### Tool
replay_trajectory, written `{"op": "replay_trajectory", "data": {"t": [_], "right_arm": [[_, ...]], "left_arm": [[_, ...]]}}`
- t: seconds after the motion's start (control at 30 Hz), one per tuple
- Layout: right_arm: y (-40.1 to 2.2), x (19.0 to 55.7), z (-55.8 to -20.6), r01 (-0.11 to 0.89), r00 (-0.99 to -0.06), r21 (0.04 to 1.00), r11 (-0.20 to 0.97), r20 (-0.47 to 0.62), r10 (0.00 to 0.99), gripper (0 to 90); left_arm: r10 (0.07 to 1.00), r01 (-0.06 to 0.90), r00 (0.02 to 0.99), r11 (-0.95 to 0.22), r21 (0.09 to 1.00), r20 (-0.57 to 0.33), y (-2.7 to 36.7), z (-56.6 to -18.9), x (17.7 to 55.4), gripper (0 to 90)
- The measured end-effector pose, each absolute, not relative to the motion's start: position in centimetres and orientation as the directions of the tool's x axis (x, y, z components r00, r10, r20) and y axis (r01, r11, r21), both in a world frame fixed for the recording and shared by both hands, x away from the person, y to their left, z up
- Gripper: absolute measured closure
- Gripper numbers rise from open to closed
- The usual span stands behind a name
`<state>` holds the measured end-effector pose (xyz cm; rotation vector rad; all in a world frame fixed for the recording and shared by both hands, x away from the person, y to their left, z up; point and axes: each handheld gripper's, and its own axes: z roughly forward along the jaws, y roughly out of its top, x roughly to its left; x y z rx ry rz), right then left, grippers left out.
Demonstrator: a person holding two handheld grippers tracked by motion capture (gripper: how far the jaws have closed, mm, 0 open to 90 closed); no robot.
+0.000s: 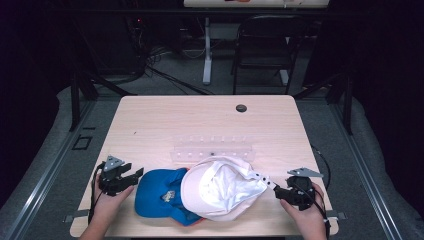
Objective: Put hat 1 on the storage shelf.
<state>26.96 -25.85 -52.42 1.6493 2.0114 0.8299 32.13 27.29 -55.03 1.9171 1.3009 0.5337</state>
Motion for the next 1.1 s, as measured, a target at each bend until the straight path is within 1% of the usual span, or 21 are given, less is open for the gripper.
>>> {"op": "replay_trajectory", "data": {"t": [0.07, 0.1, 0.17, 0.2, 0.23, 0.3, 0.43, 0.77, 1.1], "right_arm": [[-25.9, 27.0, -52.0, 0.738, -0.214, 0.664, 0.116, 0.068, 0.974, 44.1], [-26.0, 27.2, -51.0, 0.764, -0.209, 0.638, 0.101, 0.097, 0.973, 45.3], [-26.1, 27.4, -50.5, 0.775, -0.203, 0.626, 0.090, 0.111, 0.973, 46.2], [-26.2, 27.7, -49.5, 0.794, -0.206, 0.603, 0.079, 0.144, 0.968, 48.1], [-26.2, 27.7, -49.5, 0.794, -0.206, 0.603, 0.079, 0.144, 0.968, 48.1], [-26.3, 28.1, -48.3, 0.818, -0.208, 0.570, 0.072, 0.178, 0.962, 49.7], [-26.0, 28.6, -46.9, 0.835, -0.224, 0.542, 0.093, 0.180, 0.958, 49.7], [-24.7, 29.3, -44.5, 0.877, -0.250, 0.467, 0.116, 0.236, 0.939, 52.2], [-23.3, 29.9, -43.3, 0.865, -0.291, 0.476, 0.158, 0.220, 0.931, 47.7]], "left_arm": [[0.914, 0.603, 0.401, -0.210, 0.770, -0.065, 27.1, -55.0, 32.1, 46.0], [0.912, 0.602, 0.404, -0.212, 0.770, -0.065, 27.0, -54.9, 32.0, 46.1], [0.912, 0.600, 0.405, -0.214, 0.771, -0.062, 26.9, -54.9, 31.9, 46.3], [0.910, 0.596, 0.411, -0.217, 0.773, -0.061, 26.9, -54.8, 31.8, 46.3], [0.910, 0.596, 0.411, -0.217, 0.773, -0.061, 26.9, -54.8, 31.8, 46.4], [0.907, 0.589, 0.416, -0.218, 0.779, -0.061, 26.8, -54.8, 31.8, 47.4], [0.903, 0.591, 0.425, -0.223, 0.775, -0.064, 26.7, -54.9, 31.8, 47.5], [0.898, 0.593, 0.436, -0.233, 0.771, -0.064, 26.5, -55.0, 31.8, 47.8], [0.899, 0.599, 0.433, -0.231, 0.766, -0.067, 26.8, -55.1, 31.8, 47.8]]}}
